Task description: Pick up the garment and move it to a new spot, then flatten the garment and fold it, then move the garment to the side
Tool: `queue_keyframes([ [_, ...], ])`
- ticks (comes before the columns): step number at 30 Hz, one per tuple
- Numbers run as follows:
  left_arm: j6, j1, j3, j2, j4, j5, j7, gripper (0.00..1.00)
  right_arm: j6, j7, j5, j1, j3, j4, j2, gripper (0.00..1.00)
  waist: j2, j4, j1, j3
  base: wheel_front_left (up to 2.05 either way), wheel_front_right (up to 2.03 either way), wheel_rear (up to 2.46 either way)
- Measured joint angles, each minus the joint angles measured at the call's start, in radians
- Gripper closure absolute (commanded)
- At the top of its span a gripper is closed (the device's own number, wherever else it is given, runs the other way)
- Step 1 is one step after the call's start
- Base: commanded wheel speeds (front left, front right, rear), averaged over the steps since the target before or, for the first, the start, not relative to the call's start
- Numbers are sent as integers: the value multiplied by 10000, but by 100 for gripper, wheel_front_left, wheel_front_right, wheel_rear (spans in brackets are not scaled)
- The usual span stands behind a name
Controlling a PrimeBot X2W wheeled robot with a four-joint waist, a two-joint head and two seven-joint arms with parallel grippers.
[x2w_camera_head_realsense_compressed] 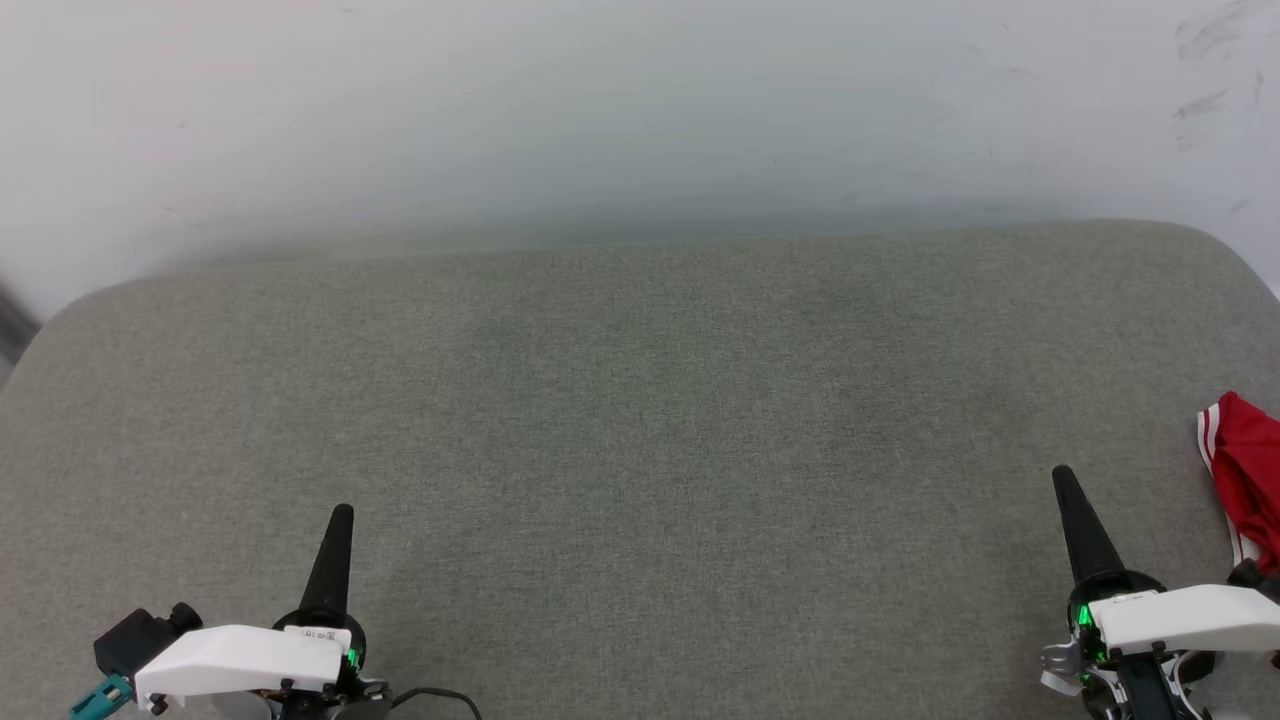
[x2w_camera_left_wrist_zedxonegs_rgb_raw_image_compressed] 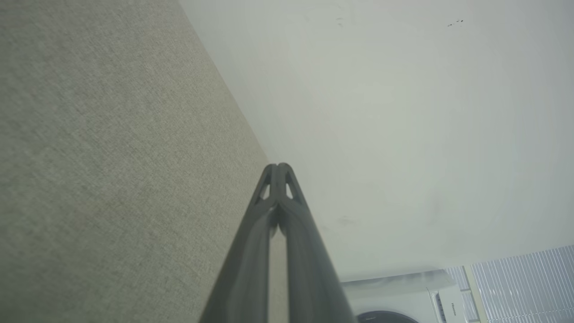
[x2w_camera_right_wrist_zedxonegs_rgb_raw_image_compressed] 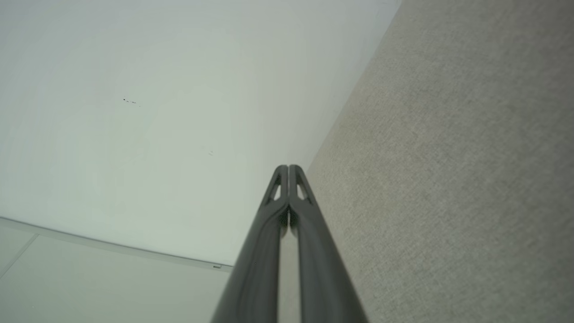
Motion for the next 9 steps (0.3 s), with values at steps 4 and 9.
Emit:
queue_keyframes([
  [4, 0, -84, 4, 2, 48, -360, 96, 100, 0, 98, 374, -2, -38, 17, 4, 100, 0, 4, 0, -1, 0, 0, 0],
  [9, 0, -165, 10, 0, 115, -888, 228, 100, 0, 209, 907, -49, -88, 36, 10, 100, 0, 10, 0, -2, 0, 0, 0],
])
